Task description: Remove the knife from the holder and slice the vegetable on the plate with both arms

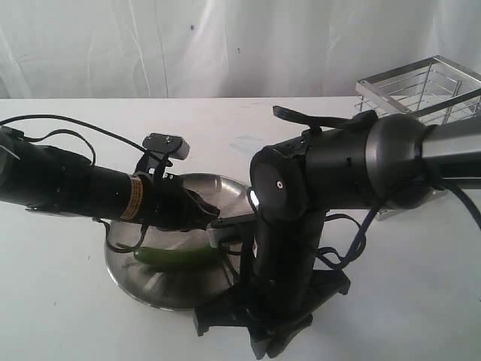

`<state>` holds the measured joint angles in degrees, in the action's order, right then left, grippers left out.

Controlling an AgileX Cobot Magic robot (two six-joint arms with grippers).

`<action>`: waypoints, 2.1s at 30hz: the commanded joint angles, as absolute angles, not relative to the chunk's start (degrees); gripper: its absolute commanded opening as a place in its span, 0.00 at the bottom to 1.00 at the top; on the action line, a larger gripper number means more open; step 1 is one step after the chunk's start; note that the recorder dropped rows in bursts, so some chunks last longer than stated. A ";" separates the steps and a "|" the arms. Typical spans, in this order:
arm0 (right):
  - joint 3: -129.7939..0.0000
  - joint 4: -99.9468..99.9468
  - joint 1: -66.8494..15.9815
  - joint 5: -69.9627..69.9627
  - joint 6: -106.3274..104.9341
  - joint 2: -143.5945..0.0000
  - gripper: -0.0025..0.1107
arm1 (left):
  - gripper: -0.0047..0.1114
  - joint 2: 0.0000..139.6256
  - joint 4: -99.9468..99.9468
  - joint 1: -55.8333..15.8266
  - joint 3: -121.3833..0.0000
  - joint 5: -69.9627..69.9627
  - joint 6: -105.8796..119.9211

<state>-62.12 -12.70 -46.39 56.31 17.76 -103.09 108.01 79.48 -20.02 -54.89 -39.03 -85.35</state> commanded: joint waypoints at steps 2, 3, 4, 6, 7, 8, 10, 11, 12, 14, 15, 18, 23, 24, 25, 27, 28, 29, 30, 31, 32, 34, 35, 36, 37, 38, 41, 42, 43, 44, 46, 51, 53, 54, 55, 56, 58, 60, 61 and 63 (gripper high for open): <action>-61.97 -12.21 -46.21 55.08 18.16 -102.72 0.02 | 0.04 109.98 78.87 -20.12 -53.73 -40.78 -84.82; -61.97 -12.21 -46.21 54.96 18.16 -102.72 0.02 | 0.04 110.76 78.87 -20.12 -53.73 -40.78 -84.52; -61.97 -12.21 -46.21 54.96 18.16 -102.72 0.02 | 0.04 111.42 78.87 -20.12 -53.73 -40.50 -84.03; -61.97 -12.21 -46.21 54.96 18.16 -102.72 0.02 | 0.04 113.02 79.56 -20.12 -53.73 -40.39 -83.75; -61.97 -12.21 -46.21 54.96 18.16 -102.72 0.02 | 0.04 114.18 80.73 -20.12 -53.73 -40.39 -83.75; -61.97 -12.21 -46.21 54.96 18.16 -102.72 0.02 | 0.04 114.77 81.02 -20.12 -53.73 -40.39 -83.98; -61.97 -12.21 -46.21 54.96 18.16 -102.72 0.02 | 0.04 115.99 81.35 -20.12 -53.73 -40.39 -85.02; -61.97 -11.09 -46.21 54.98 18.16 -102.72 0.02 | 0.04 116.67 81.77 -20.12 -53.73 -40.60 -85.90; -61.87 -10.19 -46.21 55.58 18.16 -102.72 0.02 | 0.04 116.67 82.03 -20.12 -53.73 -40.75 -86.12; -61.87 -7.88 -46.21 57.81 18.26 -103.37 0.02 | 0.04 116.67 82.26 -20.12 -53.73 -41.24 -86.35; -61.66 -7.88 -46.21 58.68 18.16 -104.25 0.02 | 0.04 116.67 81.65 -20.12 -53.73 -42.45 -86.35; -60.62 -8.16 -46.21 58.50 18.03 -106.70 0.02 | 0.04 116.67 80.99 -20.12 -53.73 -45.58 -86.35; -60.62 -8.17 -46.21 57.73 18.03 -105.29 0.02 | 0.04 116.67 79.92 -20.12 -53.73 -45.25 -85.85; -60.62 -7.94 -46.21 57.97 18.03 -104.94 0.02 | 0.04 116.67 79.92 -20.12 -53.73 -45.27 -85.63; -60.62 -7.94 -46.21 58.25 18.03 -104.68 0.02 | 0.04 116.67 79.81 -20.12 -53.73 -45.27 -85.63; -60.62 -7.61 -46.21 59.48 18.03 -104.32 0.02 | 0.04 116.67 79.81 -20.12 -53.73 -45.27 -85.63; -60.62 -7.10 -46.21 60.13 18.03 -104.23 0.02 | 0.04 116.67 79.81 -20.12 -53.73 -45.27 -85.63; -60.62 -6.66 -46.21 60.42 18.03 -104.11 0.02 | 0.04 116.67 79.82 -20.12 -53.73 -45.40 -85.63; -60.62 -5.95 -46.21 60.88 18.15 -104.11 0.02 | 0.04 116.67 79.82 -20.12 -53.73 -45.40 -85.63; -60.62 -5.59 -46.21 61.14 18.15 -103.98 0.02 | 0.04 116.67 79.82 -20.12 -53.73 -45.40 -85.63; -60.62 -5.27 -46.21 61.27 18.15 -103.88 0.02 | 0.04 116.67 79.82 -20.12 -53.73 -45.40 -85.63; -60.62 -4.60 -46.21 61.27 18.39 -103.46 0.02 | 0.04 116.29 78.98 -19.75 -53.73 -45.39 -85.63; -60.62 -4.41 -46.21 61.16 18.62 -103.32 0.02 | 0.04 115.83 78.40 -19.43 -53.73 -45.51 -85.63; -60.72 -4.03 -46.21 61.16 18.81 -103.05 0.02 | 0.04 115.19 77.92 -18.83 -53.73 -45.77 -85.63; -60.72 -3.70 -46.21 61.16 19.17 -102.76 0.02 | 0.04 114.42 77.28 -18.17 -53.73 -46.32 -85.63; -60.72 -3.20 -46.21 61.16 19.34 -102.54 0.02 | 0.04 113.53 76.65 -17.32 -53.73 -46.89 -85.63; -60.72 -2.76 -45.65 61.94 19.67 -102.26 0.02 | 0.04 110.78 74.38 -14.74 -53.73 -49.75 -85.63; -60.72 -2.76 -45.65 62.17 19.67 -102.26 0.02 | 0.04 110.11 73.74 -14.12 -53.73 -51.38 -85.63; -60.72 -2.76 -45.65 62.29 19.67 -102.26 0.02 | 0.04 109.40 73.30 -13.44 -53.73 -53.34 -85.63; -60.72 -2.76 -45.65 62.29 19.67 -102.26 0.02 | 0.04 108.77 73.05 -13.08 -53.73 -55.17 -85.63; -60.72 -3.03 -45.65 62.30 19.21 -101.98 0.02 | 0.04 107.89 72.75 -12.71 -53.73 -57.84 -85.63; -60.72 -2.92 -45.65 64.01 17.58 -97.16 0.02 | 0.04 105.88 74.18 -12.71 -53.73 -62.98 -83.29; -60.72 -3.13 -45.65 64.28 16.68 -93.59 0.02 | 0.04 104.58 74.59 -12.71 -53.73 -62.70 -80.55; -60.72 -3.13 -45.65 64.62 16.68 -91.52 0.02 | 0.04 104.11 76.25 -12.71 -53.73 -61.95 -78.08; -60.72 -3.13 -45.65 64.79 16.68 -89.43 0.02 | 0.04 103.52 80.11 -12.71 -53.73 -60.80 -74.08; -60.72 -2.86 -45.65 65.48 16.50 -87.96 0.02 | 0.04 103.11 86.14 -12.71 -53.73 -59.37 -69.92; -60.72 -1.71 -45.65 67.53 16.27 -84.89 0.02 | 0.04 102.98 95.62 -13.33 -53.73 -57.76 -64.00; -60.72 -0.59 -45.65 69.50 16.27 -82.83 0.02 | 0.05 103.66 95.99 -14.44 -52.96 -54.66 -62.88; -60.72 0.00 -45.43 69.96 16.27 -82.08 0.02 | 0.08 103.87 95.83 -15.00 -52.57 -53.54 -61.20; -60.61 0.55 -44.18 69.96 16.27 -80.74 0.02 | 0.18 103.90 98.40 -16.22 -51.95 -52.67 -56.88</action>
<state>-60.81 -1.24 -45.81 68.98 16.91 -82.75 104.05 94.75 -14.67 -52.87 -54.76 -62.23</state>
